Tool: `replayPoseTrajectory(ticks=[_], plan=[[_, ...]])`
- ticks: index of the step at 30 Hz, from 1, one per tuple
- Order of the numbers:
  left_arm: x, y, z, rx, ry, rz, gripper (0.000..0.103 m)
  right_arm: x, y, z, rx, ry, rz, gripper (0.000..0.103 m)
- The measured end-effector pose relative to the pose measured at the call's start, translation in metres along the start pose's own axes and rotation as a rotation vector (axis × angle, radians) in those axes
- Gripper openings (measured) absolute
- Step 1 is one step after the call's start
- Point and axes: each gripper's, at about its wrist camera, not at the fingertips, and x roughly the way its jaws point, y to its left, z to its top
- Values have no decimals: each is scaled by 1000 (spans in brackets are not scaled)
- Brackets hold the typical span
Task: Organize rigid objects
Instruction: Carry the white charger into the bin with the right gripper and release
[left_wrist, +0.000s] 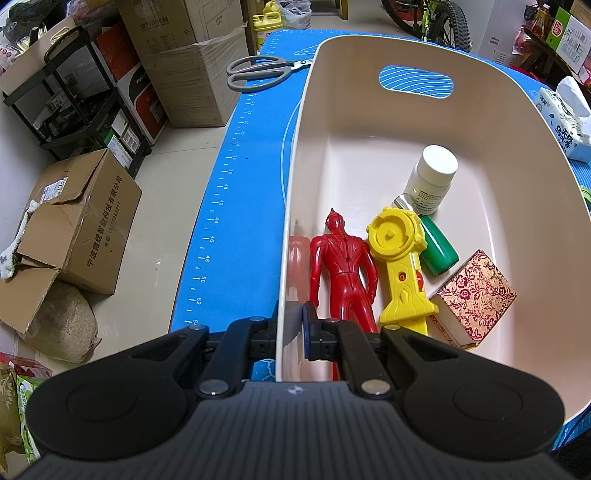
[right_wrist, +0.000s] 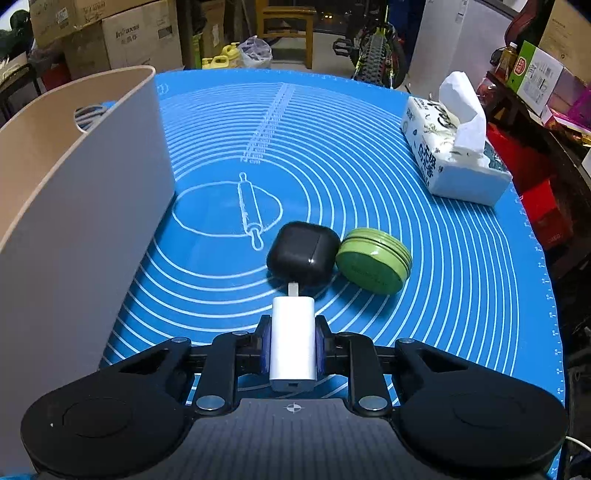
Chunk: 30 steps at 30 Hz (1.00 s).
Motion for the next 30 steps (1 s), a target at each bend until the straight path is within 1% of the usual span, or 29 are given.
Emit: replayPoseTrajectory(ticks=[8,14,24,30], plan=[[0,0,0,-1,0,0,11,-27,7,7,14,-63,19,32],[0,0,0,0,0,0,11,-55,20,14,17,-144,51,32],[0,0,0,0,0,1,11,-99,55,24,18,-276,148,32],[0,0,0,0,0,0,11,-113,83,27,-9,-310,210,32]])
